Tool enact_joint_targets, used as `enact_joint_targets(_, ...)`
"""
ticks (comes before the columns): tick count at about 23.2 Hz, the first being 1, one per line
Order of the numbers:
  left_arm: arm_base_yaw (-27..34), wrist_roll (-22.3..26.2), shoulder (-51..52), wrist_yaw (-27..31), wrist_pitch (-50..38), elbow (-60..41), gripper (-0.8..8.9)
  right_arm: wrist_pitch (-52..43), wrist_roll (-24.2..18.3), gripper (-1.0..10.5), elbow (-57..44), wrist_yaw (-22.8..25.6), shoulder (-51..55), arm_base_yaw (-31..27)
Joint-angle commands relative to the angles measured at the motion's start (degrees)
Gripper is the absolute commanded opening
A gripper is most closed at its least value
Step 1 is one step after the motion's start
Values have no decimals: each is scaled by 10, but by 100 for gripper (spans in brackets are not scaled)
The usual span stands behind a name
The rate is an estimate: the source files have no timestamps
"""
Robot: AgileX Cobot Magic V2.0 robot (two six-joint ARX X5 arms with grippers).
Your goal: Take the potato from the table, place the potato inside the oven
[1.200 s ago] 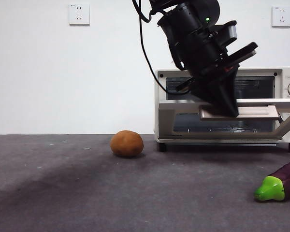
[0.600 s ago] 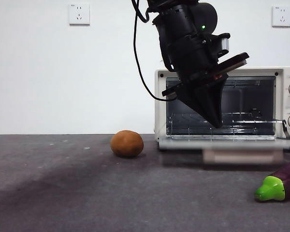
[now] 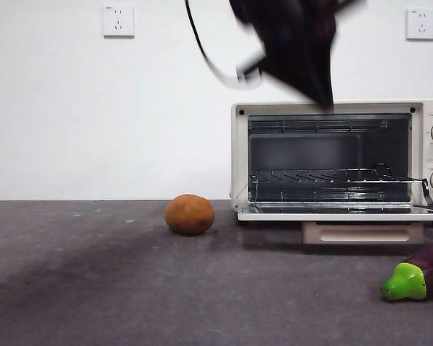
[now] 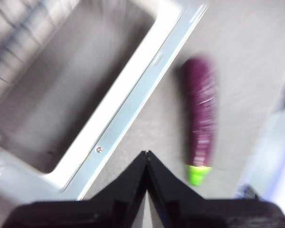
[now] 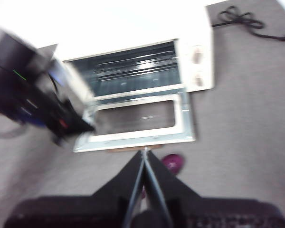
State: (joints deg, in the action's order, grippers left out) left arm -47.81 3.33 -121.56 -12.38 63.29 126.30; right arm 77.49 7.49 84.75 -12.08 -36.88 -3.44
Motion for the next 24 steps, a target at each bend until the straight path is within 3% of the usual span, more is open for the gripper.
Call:
enact_joint_targets(1, -1, -1, 57, 7, 21, -2, -6, 5, -20, 0, 2, -75, -7, 1)
enact_joint_targets(6, -1, 1, 196, 52, 73, -2, -5, -35, -27, 1, 2, -281, -42, 1)
enact_joint_targets(8, -1, 3, 250, 59, 91, -2, -5, -63, -25, 3, 2, -332, -56, 1)
enact_joint_targets(13, 0, 0, 344, 126, 122, -2, -5, -161, 34, 11, 2, -345, -80, 1)
enact_joint_targets(16, 0, -4, 381, 124, 122, -2, -5, -224, 78, 15, 2, -362, -94, 1)
enact_joint_targets(20, 0, -4, 426, 124, 122, -6, -5, -284, 122, 143, 2, -388, -118, 6)
enact_joint_targets(24, 0, -6, 475, 124, 122, -49, -5, -327, 154, 166, 2, -387, -148, 42)
